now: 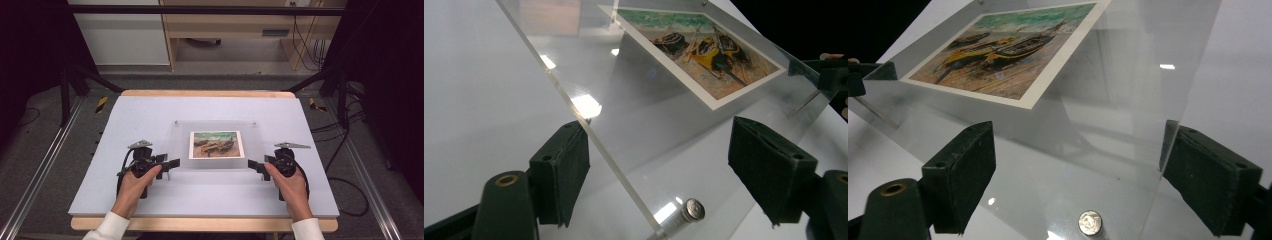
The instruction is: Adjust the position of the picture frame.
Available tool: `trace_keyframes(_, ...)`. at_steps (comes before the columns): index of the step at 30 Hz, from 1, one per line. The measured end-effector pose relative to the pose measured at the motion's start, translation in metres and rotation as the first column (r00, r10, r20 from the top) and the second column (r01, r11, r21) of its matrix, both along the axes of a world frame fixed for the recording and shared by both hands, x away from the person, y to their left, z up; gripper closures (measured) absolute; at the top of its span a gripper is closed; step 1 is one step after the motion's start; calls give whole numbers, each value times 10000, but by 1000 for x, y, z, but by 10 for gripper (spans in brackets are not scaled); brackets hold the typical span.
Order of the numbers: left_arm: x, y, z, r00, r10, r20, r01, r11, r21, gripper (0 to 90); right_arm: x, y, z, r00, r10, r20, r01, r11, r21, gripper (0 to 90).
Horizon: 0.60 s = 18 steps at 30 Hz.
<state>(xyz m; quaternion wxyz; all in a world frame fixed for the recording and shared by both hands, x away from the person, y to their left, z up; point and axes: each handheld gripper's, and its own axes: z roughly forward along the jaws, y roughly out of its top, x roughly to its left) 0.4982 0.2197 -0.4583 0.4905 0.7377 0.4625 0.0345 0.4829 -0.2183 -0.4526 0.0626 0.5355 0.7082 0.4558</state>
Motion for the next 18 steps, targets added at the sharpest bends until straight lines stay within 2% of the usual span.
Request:
trace_keyframes(11, -13, 3, 8, 9987, 26, 508, -46, 9992, 397, 342, -13, 0, 6, 9989, -86, 457, 104, 9991, -407, 228)
trace_keyframes(18, -19, 2, 10, 9976, 194, 670, -227, 9986, 480, 372, -19, 0, 8, 9977, 7, 671, 34, 9981, -611, 252)
